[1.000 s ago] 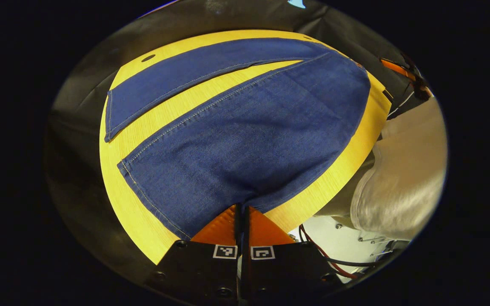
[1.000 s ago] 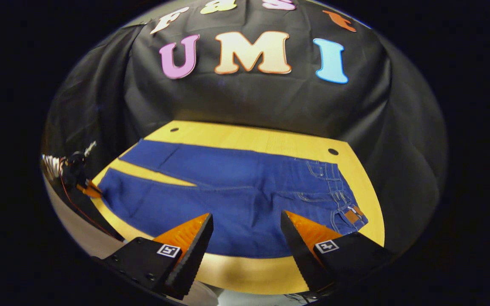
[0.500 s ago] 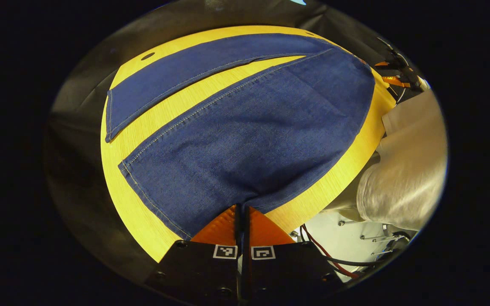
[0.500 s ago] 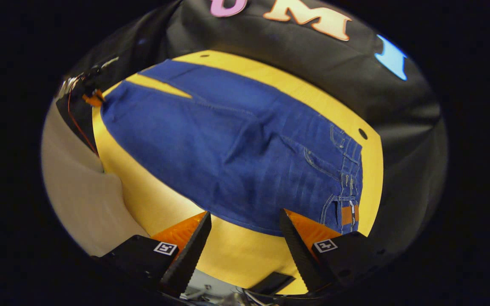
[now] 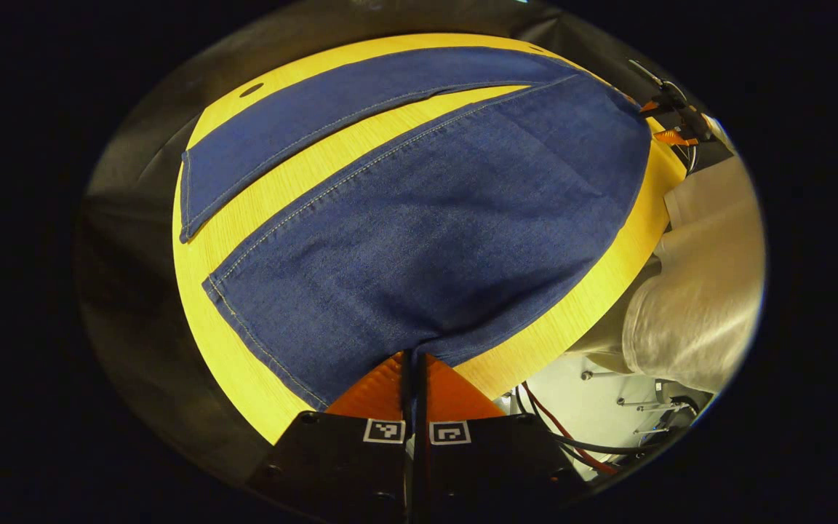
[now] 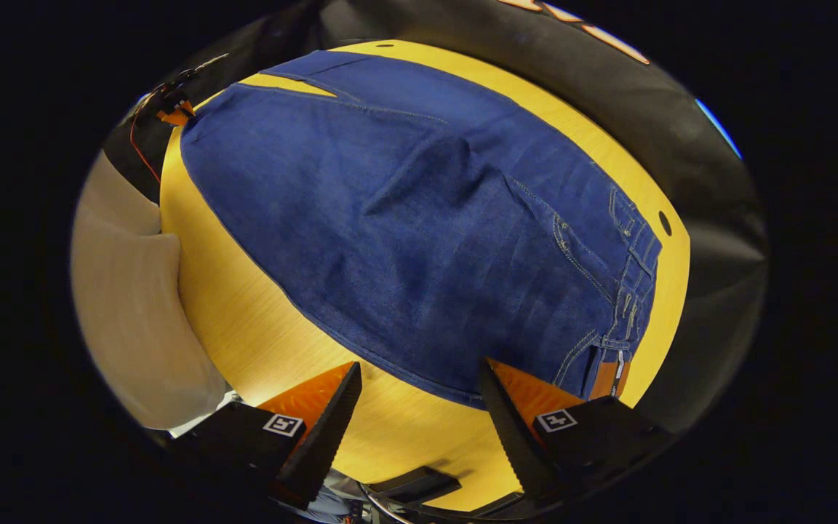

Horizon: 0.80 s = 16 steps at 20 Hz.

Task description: Grasp the waist and the cuffs of the jeans and fold them to make the two legs overlap; first hold the waist and fold one-third of the jeans toward the cuffs, then hold the cuffs and fold the remaining one-third in the same direction to finish folding.

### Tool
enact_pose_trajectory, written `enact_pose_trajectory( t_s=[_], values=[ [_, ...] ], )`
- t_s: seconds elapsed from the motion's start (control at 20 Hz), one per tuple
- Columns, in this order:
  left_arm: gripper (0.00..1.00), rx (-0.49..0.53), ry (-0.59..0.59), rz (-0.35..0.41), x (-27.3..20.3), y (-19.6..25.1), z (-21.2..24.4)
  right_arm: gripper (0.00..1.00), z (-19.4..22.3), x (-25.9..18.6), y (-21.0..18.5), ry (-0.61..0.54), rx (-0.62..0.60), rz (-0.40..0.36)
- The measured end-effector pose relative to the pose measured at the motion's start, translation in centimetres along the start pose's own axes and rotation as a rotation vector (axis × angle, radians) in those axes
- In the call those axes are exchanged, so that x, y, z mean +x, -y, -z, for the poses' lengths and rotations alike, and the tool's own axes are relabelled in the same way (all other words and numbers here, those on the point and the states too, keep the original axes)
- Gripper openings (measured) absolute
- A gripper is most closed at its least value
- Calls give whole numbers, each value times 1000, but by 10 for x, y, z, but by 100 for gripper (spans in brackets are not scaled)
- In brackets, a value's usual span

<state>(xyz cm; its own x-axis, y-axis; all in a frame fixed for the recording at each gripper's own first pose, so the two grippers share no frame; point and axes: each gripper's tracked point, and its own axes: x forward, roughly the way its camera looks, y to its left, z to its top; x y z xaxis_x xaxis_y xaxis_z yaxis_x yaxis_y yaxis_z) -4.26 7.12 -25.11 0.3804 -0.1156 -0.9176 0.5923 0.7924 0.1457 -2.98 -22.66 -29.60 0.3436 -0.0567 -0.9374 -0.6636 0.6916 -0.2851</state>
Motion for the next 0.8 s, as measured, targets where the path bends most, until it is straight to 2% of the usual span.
enact_pose_trajectory(
  t_s=[0.3, 0.35, 0.4, 0.65, 0.7, 0.75, 0.8],
  values=[
    [0, 17, -3, -19, 1, 0, 0, 98, 2, 8, -7, -37, -58, -71],
    [0, 20, -2, -24, 1, 0, 0, 92, 4, 10, -9, -51, -56, -102],
    [0, 18, -1, -28, 1, 0, 0, 95, 4, 12, -9, -71, -53, -113],
    [0, 21, 10, -36, 1, 1, 0, 95, 3, 11, -8, -123, -51, -105],
    [0, 12, 10, -41, 1, 0, 0, 90, 2, 11, -8, -122, -51, -104],
    [0, 5, 9, -44, 2, 0, 1, 93, 1, 10, -7, -121, -45, -100],
    [0, 2, 10, -47, 2, 0, 0, 86, 0, 11, -4, -119, -34, -94]
  ],
)
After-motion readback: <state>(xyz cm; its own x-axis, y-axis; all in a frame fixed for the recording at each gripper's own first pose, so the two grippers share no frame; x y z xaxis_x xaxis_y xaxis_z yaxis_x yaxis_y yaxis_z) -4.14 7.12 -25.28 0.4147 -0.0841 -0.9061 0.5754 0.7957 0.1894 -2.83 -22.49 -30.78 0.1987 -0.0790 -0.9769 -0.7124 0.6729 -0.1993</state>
